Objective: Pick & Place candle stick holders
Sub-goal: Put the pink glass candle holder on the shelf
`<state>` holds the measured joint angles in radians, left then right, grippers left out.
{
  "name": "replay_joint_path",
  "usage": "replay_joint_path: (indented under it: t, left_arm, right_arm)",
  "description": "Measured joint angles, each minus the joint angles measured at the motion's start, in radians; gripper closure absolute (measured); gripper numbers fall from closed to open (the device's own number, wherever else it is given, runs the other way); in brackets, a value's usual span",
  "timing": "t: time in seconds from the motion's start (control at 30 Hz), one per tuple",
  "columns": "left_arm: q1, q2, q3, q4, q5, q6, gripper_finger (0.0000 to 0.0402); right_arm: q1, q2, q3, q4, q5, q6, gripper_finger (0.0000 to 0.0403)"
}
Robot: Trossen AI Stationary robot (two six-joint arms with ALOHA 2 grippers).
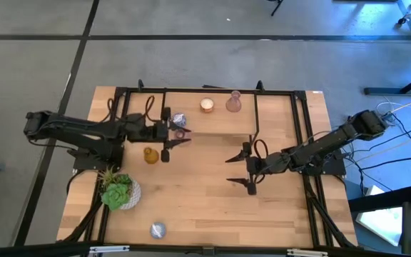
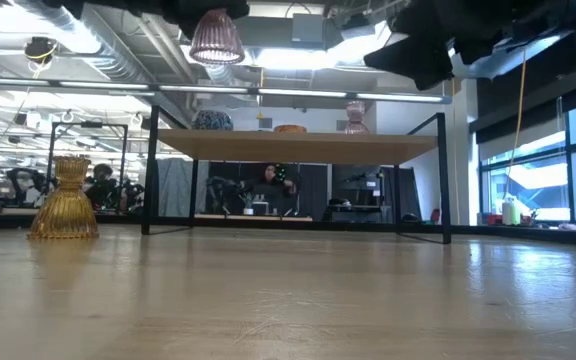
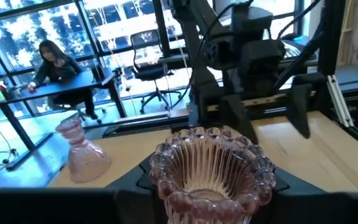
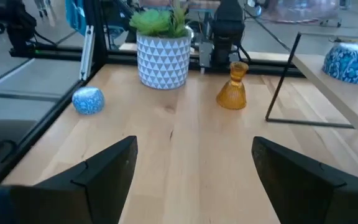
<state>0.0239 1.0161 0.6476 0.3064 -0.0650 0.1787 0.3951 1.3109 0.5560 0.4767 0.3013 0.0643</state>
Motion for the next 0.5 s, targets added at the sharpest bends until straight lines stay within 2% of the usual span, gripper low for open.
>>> replay_joint_path:
  t: [0.2,0.5]
  left_arm:
    - [0.141,0.000,0.043,-0.051,0.105,-0.003,0.0278]
    - [0.382,0.000,0.053,-0.049,0.281,-0.055,0.0272]
  right_arm:
    - [0.006,0.000,0.000,0.030,-0.073,-0.024,0.0082]
    - [0.006,0.000,0.000,0.029,-0.077,-0.027,0.0082]
